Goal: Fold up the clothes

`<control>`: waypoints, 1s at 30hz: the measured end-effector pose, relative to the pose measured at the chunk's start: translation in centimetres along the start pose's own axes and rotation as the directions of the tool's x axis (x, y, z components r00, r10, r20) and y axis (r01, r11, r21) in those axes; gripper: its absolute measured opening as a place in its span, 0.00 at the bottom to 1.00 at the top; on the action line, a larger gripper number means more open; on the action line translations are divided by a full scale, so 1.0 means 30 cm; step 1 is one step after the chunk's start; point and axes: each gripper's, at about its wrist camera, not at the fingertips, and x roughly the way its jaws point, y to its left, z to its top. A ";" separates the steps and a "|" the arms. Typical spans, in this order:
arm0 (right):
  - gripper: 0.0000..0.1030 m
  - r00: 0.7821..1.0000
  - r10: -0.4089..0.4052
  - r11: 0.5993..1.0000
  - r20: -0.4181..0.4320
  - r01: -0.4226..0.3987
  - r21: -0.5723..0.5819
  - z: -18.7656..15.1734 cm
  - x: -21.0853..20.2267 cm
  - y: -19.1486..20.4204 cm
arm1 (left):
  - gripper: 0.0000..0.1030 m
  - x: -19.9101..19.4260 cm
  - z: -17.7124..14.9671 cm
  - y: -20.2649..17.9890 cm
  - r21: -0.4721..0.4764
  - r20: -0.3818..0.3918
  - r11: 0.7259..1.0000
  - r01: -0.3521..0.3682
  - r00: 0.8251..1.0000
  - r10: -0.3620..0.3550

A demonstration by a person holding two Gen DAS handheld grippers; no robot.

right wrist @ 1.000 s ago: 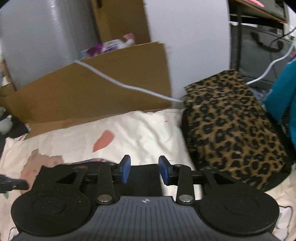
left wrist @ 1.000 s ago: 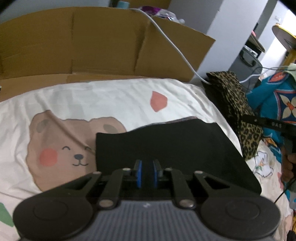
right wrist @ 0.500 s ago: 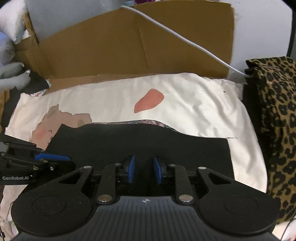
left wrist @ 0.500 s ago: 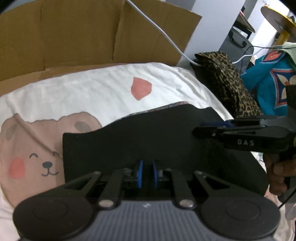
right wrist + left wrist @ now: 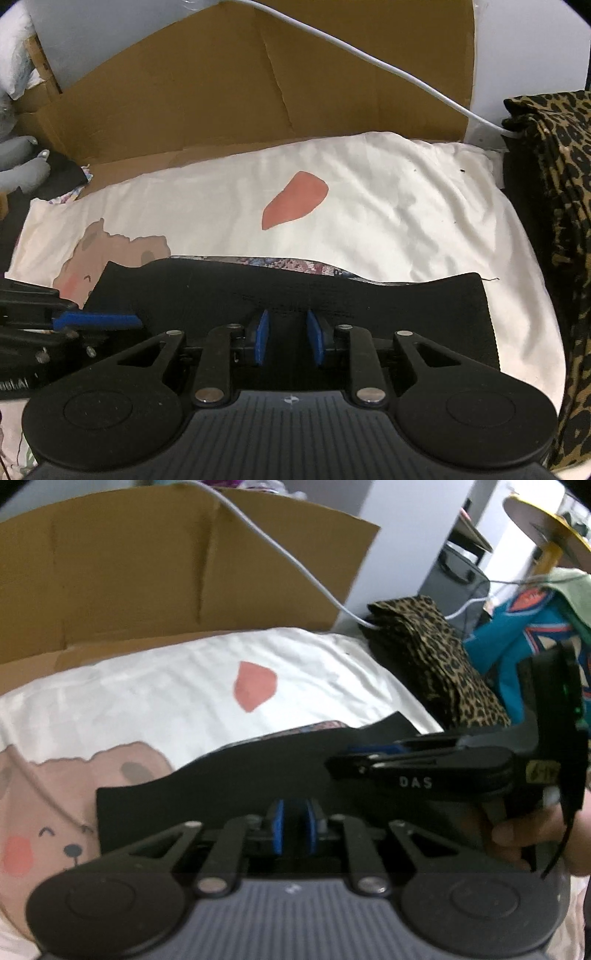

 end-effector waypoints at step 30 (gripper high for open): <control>0.99 0.996 -0.048 0.997 -0.078 0.052 0.050 -0.007 -0.010 -0.017 | 0.43 0.023 -0.011 0.010 -0.050 -0.020 0.999 0.002 1.000 -0.004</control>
